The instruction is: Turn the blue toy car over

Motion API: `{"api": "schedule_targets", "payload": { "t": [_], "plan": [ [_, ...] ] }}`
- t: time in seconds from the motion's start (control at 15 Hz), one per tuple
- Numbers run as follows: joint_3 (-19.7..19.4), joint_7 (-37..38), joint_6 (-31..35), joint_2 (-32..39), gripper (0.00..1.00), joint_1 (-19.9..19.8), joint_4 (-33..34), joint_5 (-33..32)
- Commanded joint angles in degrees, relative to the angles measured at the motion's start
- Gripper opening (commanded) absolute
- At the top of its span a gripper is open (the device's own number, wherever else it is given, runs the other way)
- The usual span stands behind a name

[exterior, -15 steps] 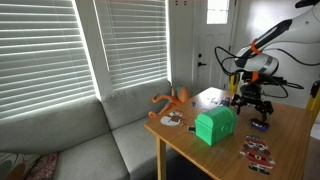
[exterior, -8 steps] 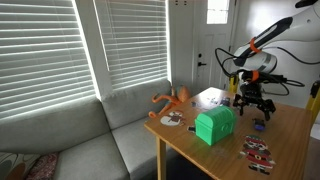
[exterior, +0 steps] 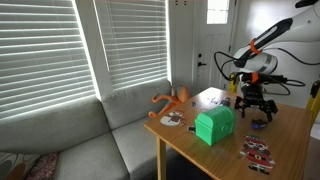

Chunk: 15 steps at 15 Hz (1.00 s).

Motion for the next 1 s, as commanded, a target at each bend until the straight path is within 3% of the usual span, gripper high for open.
{"api": "schedule_targets", "payload": {
  "t": [0.0,0.93],
  "plan": [
    [-0.1,3.6,5.7,-2.4,1.00,0.7,-3.6,1.6],
    [0.1,5.0,10.3,-5.7,1.00,-0.1,-5.9,2.1]
  ]
}}
